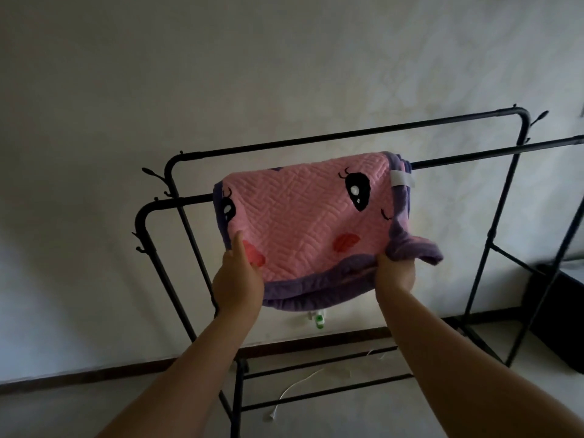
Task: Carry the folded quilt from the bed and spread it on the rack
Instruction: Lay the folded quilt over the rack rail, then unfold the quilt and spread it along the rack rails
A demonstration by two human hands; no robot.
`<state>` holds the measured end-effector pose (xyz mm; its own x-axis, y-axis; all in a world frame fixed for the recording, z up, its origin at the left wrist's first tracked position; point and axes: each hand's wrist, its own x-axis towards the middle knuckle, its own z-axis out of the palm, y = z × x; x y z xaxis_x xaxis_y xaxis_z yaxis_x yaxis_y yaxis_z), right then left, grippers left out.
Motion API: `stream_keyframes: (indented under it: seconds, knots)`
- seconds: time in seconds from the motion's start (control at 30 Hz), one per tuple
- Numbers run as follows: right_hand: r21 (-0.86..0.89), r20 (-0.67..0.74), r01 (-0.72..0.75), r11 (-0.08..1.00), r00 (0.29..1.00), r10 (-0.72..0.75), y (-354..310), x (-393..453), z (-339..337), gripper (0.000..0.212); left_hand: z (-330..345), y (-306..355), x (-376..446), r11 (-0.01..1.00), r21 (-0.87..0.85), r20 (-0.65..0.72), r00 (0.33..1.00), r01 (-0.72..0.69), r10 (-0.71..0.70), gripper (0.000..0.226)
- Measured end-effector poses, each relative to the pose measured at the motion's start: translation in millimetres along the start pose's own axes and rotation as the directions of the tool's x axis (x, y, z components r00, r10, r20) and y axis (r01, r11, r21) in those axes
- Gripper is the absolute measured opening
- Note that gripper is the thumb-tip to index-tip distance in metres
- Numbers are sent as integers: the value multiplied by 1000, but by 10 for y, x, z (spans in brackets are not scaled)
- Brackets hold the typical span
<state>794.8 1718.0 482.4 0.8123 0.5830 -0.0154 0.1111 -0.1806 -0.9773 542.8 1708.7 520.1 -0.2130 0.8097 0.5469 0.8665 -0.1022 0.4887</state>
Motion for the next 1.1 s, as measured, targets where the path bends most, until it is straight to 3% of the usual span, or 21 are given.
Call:
stream_keyframes:
  seconds: [0.07,0.17,0.27,0.37,0.47,0.57,0.7,0.77,0.83,0.97,1.1]
  knots:
    - [-142,102,184,973,980,-171,-27,-57,-3,27,-7,201,26,999,-46,12,1000,-2,2,57]
    - [-158,71,302,940,953,-295,-190,-171,34,26,-8,527,134,982,-190,93,996,20,-3,38]
    - [-264,92,475,840,879,-468,-397,-294,47,24,-1,853,281,928,-374,134,989,-10,65,34]
    - [-300,176,628,718,776,-606,-543,-350,59,27,24,1135,384,896,-442,130,987,-25,92,34]
    - [-354,261,717,601,692,-673,-641,-387,130,36,83,1313,463,896,-442,163,986,39,38,27]
    - [-374,326,754,540,652,-685,-683,-381,160,52,135,1415,570,882,-460,186,982,101,-15,22]
    - [-363,411,818,447,571,-711,-683,-312,160,57,205,1467,577,809,-570,266,964,143,17,61]
    - [-354,436,852,386,515,-738,-697,-271,161,56,262,1447,569,827,-546,261,965,133,17,48]
    - [-346,495,875,337,476,-727,-729,-222,153,59,294,1411,602,822,-531,287,956,208,-57,31]
    - [-279,572,851,446,520,-635,-759,-293,204,86,316,1379,660,774,-568,304,945,279,-117,16]
    - [-339,436,815,470,579,-689,-766,-456,368,100,288,1397,678,715,-643,266,956,272,-124,27]
